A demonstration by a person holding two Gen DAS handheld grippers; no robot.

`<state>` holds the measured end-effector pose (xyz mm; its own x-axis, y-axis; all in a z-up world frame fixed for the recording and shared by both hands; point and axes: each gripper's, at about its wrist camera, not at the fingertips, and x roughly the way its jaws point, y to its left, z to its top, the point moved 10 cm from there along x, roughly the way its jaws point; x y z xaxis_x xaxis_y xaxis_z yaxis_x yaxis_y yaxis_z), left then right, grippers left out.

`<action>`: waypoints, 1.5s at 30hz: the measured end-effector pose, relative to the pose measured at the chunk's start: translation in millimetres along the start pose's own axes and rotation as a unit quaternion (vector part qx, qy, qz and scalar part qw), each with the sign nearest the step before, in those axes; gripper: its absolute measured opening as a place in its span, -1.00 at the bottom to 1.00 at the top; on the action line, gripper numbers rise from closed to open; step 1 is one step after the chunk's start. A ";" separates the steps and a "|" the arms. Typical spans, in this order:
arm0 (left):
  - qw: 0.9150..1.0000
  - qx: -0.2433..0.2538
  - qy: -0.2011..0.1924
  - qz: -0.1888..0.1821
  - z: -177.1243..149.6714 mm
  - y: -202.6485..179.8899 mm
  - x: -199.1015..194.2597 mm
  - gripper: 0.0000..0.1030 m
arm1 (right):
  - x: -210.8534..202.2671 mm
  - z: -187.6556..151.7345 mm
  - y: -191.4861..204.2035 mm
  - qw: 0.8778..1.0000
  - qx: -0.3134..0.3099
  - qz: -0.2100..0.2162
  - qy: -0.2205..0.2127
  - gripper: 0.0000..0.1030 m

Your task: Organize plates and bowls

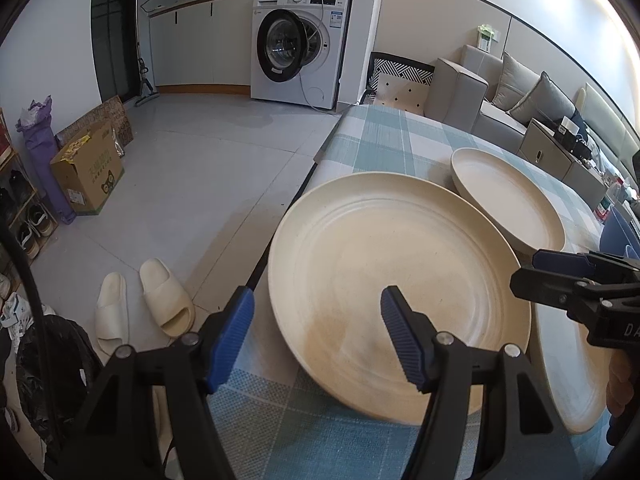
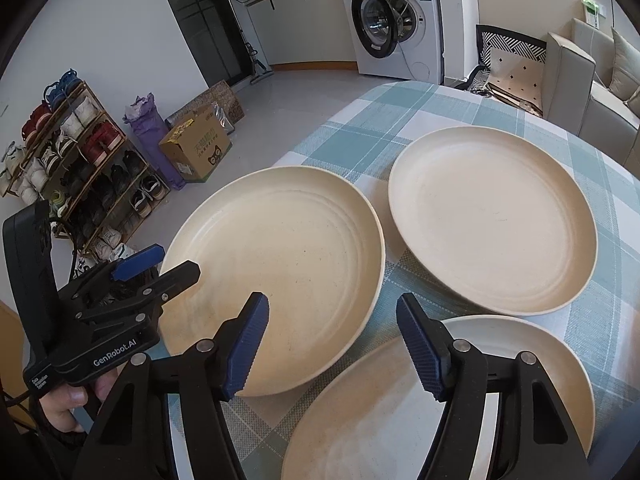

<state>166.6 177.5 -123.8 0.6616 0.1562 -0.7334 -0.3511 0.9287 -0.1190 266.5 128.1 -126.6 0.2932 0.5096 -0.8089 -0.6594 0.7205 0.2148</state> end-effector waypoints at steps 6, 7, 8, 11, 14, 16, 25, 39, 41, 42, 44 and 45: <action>1.000 -0.001 0.010 0.000 -3.9 0.1 6.8 0.28 | 11.1 0.9 -3.7 1.000 0.009 0.004 0.012 0.29; 1.000 -0.001 0.011 0.000 -4.6 0.6 7.4 0.28 | 13.3 1.2 -3.8 1.000 0.009 0.004 0.015 0.28; 1.000 -0.001 0.012 0.000 -5.2 0.9 8.0 0.28 | 14.7 1.5 -3.3 1.000 0.008 0.005 0.016 0.24; 1.000 -0.002 0.016 0.000 -6.4 1.5 10.8 0.26 | 19.5 1.5 -2.2 1.000 0.006 0.004 0.019 0.23; 1.000 -0.001 0.020 0.002 -8.0 1.9 13.1 0.20 | 21.9 2.4 -0.9 1.000 0.004 0.005 0.019 0.21; 1.000 -0.001 0.025 0.003 -9.7 3.0 15.3 0.12 | 22.6 3.1 -0.6 1.000 0.002 0.002 0.016 0.15; 1.000 0.012 0.028 0.007 -13.7 0.0 17.2 -0.25 | 26.1 2.4 -2.0 1.000 -0.006 -0.007 0.018 0.06; 0.999 0.022 0.020 0.010 -14.1 -1.4 12.4 -0.32 | 24.5 0.9 -1.0 0.999 -0.037 -0.033 0.004 0.02; 1.000 0.021 0.018 0.010 -12.7 -1.0 11.1 -0.32 | 24.2 1.1 -0.3 0.998 -0.043 -0.037 0.002 0.01; 1.000 0.021 0.018 0.010 -12.4 -0.8 10.6 -0.32 | 23.9 0.7 0.3 0.998 -0.046 -0.039 0.002 0.01; 1.000 0.020 0.017 0.007 -11.4 -1.0 9.5 -0.32 | 23.3 0.4 1.0 0.998 -0.052 -0.046 -0.001 0.01; 1.000 0.020 0.016 0.008 -11.0 -1.2 8.8 -0.32 | 23.1 0.0 1.4 0.997 -0.054 -0.049 -0.001 0.01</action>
<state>165.6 174.1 -137.5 0.6341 0.1606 -0.7564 -0.3340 0.9391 -0.0806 272.4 140.9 -145.0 0.3616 0.4399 -0.8220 -0.6986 0.7117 0.0736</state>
